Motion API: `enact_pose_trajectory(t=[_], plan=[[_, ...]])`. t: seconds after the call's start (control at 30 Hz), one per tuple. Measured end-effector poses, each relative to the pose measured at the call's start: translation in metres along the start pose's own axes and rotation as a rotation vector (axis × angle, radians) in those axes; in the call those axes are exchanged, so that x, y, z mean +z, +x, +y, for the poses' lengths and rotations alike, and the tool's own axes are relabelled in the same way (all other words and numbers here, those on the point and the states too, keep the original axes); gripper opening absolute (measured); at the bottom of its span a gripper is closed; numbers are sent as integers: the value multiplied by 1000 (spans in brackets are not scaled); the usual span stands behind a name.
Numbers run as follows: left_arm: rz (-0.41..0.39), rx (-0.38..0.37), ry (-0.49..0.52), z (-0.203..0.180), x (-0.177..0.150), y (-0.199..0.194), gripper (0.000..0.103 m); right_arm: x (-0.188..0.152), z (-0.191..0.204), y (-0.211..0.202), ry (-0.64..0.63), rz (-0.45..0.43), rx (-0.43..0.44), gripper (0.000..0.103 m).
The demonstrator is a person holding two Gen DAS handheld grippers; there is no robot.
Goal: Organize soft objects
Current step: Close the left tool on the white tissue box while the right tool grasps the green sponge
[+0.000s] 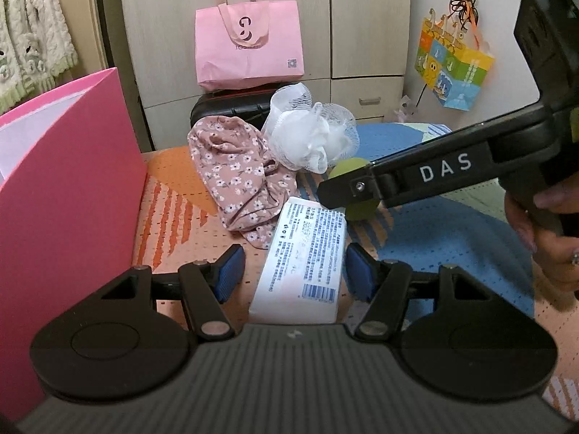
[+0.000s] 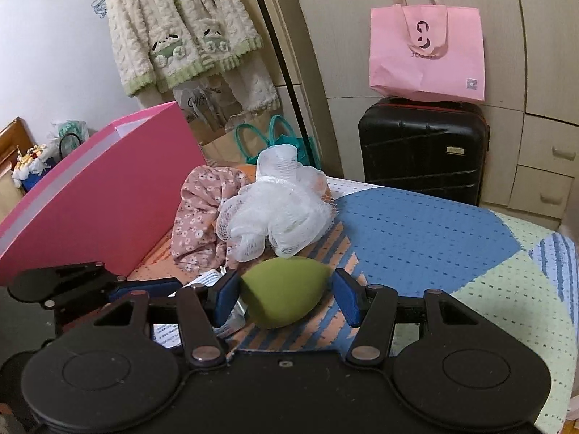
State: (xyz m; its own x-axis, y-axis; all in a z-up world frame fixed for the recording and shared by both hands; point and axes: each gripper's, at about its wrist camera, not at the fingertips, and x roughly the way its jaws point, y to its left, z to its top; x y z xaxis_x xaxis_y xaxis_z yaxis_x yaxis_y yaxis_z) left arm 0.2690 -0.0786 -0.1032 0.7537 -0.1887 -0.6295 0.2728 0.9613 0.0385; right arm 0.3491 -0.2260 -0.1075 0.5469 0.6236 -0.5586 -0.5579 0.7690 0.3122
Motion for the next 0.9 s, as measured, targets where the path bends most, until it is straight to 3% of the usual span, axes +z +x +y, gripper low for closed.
enact_pose_trajectory(t=[0.07, 0.3, 0.9], plan=[[-4, -12, 14, -2, -1, -2, 50, -2, 4, -3, -25, -10, -14, 55], [-10, -42, 13, -1, -2, -4, 40, -15, 15, -18, -49, -49, -85, 53], [-22, -90, -36, 2, -17, -35, 39, -56, 33, -59, 61, -107, -190, 53]])
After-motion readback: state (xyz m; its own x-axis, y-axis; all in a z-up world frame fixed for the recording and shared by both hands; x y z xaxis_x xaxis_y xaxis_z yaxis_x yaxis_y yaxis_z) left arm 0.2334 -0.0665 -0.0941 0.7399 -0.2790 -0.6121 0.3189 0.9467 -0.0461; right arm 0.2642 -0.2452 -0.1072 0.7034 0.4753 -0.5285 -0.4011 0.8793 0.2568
